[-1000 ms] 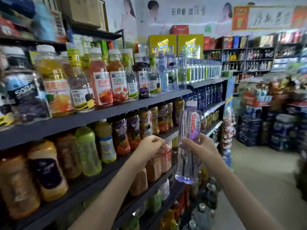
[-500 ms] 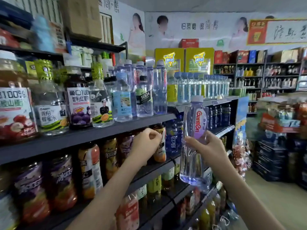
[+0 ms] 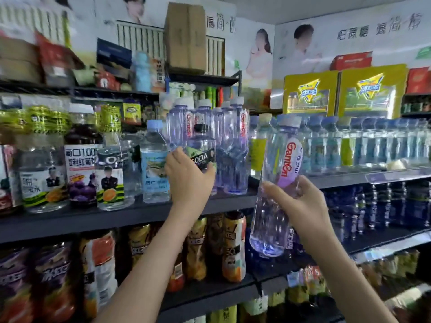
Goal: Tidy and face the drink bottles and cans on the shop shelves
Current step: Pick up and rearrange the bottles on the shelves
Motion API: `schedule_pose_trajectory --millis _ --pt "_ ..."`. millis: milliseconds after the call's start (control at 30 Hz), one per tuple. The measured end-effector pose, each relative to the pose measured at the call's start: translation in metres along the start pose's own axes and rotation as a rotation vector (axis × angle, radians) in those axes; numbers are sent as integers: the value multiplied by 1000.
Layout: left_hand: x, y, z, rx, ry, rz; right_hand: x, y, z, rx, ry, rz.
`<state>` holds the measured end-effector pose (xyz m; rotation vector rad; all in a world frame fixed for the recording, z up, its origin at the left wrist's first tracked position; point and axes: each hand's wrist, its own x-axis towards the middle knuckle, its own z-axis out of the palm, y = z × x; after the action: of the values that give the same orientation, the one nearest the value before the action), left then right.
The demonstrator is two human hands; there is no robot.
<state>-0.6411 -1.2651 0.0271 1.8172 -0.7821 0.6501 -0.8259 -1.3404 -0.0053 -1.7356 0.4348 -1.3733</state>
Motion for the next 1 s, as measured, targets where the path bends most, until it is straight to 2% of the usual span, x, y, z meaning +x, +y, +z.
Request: schedule_pose_trajectory --millis 167,267,367,500,600,733,1000 --pt "12 1 36 111 -67 -113 29 13 13 77 -1 -66" --pt "15 6 43 183 -25 -139 37 16 17 181 14 -97" --pt "13 10 41 139 12 -170 43 18 15 277 -2 -121" --pt "-4 15 28 14 167 -139 45 18 16 341 -72 -151" --pt "-14 18 7 19 283 -94 47 13 28 374 -112 -179" --pt "-16 14 -29 14 359 -33 55 4 59 307 -164 -203" --pt "-11 -24 -72 -6 296 -14 69 0 126 89 -184 -101"
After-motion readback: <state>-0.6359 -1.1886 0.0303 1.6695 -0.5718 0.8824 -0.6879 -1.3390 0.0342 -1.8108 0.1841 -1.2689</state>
